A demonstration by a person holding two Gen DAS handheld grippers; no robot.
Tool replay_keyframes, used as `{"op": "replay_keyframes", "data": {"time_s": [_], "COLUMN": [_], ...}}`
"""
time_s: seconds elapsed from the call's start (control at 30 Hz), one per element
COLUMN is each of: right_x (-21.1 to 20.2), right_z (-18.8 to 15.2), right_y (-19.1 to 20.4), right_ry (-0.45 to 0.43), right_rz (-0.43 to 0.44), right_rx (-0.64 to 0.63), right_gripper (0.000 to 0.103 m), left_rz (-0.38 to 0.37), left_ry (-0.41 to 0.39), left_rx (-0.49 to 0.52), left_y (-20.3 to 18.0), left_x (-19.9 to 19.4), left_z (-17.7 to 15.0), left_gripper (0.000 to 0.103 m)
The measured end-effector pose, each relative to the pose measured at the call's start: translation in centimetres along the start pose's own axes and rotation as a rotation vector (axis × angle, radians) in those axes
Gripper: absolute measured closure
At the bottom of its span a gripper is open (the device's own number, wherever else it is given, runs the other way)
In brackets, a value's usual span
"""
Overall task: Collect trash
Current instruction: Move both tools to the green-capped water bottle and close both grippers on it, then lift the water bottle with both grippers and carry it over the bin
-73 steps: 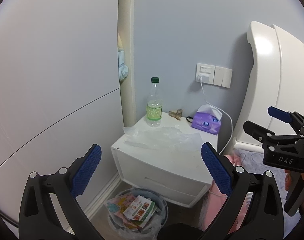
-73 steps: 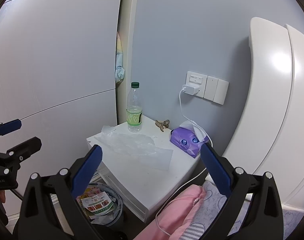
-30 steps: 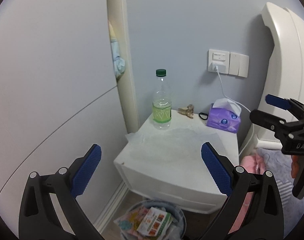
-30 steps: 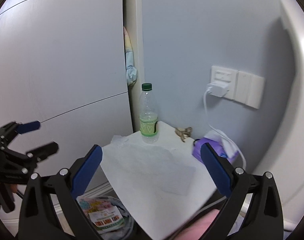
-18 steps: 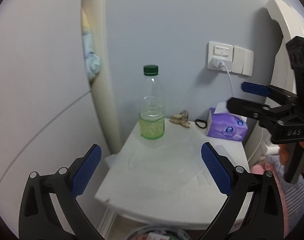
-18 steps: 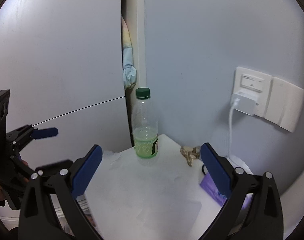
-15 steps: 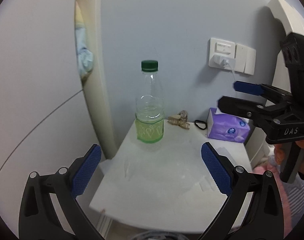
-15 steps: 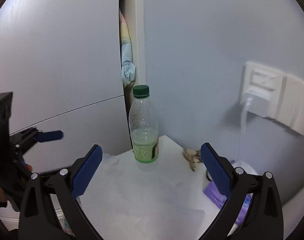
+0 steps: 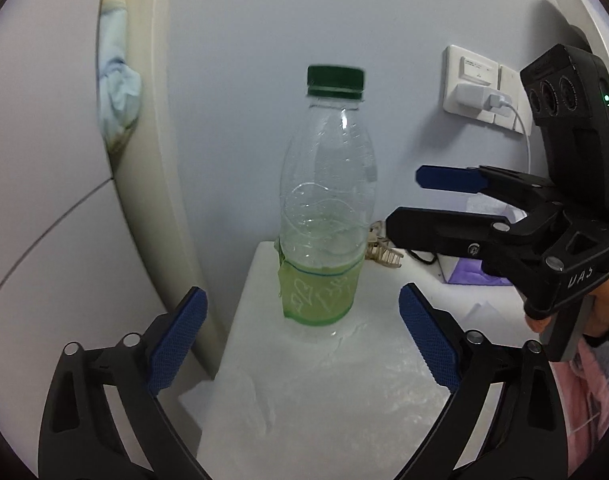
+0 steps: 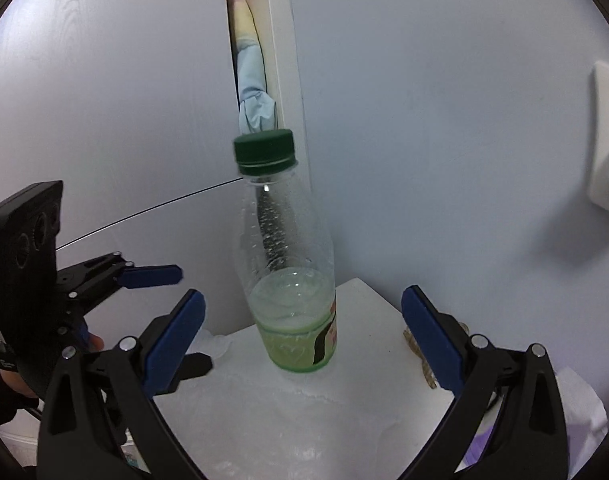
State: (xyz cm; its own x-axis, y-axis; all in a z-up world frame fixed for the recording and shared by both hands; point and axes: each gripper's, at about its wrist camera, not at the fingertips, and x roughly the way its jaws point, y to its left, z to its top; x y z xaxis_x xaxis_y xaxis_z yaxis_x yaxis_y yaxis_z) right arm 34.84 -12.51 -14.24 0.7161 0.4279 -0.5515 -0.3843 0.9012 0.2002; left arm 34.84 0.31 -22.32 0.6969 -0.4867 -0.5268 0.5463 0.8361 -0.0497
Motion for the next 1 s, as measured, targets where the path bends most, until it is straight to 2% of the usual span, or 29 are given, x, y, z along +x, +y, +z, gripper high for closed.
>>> {"op": "replay_keyframes", "data": {"time_s": [0.3,0.4,0.43,0.5,0.53,0.63,0.73,0.8,0.87,1.0], "right_x": [2.2,3.1,3.3,3.0,3.1,3.4,3.7,4.0,4.0,3.9], "right_z": [0.7,1.3,1.5,1.1,1.1,1.2,1.1,1.2,1.4,1.5], "right_y": [-0.1,0.1,0.2,0.2,0.3,0.6,0.9,0.9,0.8,0.9], "right_ry": [0.012,0.014,0.014,0.021,0.026,0.032,0.042,0.048,0.049,0.052], "right_rz": [0.039,0.05,0.05,0.056,0.06,0.069,0.068,0.064,0.065,0.069], "right_rx": [-0.017,-0.017,-0.018,-0.021,-0.024,-0.033,-0.048,-0.045,-0.034,-0.033], "right_gripper": [0.007,0.008,0.009,0.024,0.026,0.027,0.03,0.036,0.04,0.04], "left_rz": [-0.051,-0.067,-0.072,-0.082,-0.087,-0.096,-0.104,-0.096,-0.1,-0.091], "left_ry": [0.003,0.007,0.007,0.006,0.005,0.002,0.002,0.001,0.0,-0.002], "left_rx": [0.059,0.077,0.084,0.089,0.09,0.082,0.072,0.073,0.063,0.072], "left_y": [-0.1,-0.4,-0.6,-1.0,-1.1,-1.3,-1.5,-1.5,-1.4,-1.6], "left_x": [3.0,3.9,4.2,4.5,4.8,5.2,5.6,5.7,5.7,5.6], "left_z": [1.2,1.5,1.6,1.7,1.8,2.0,2.2,2.2,2.2,2.2], "left_gripper": [0.012,0.018,0.019,0.022,0.023,0.026,0.036,0.042,0.042,0.043]}}
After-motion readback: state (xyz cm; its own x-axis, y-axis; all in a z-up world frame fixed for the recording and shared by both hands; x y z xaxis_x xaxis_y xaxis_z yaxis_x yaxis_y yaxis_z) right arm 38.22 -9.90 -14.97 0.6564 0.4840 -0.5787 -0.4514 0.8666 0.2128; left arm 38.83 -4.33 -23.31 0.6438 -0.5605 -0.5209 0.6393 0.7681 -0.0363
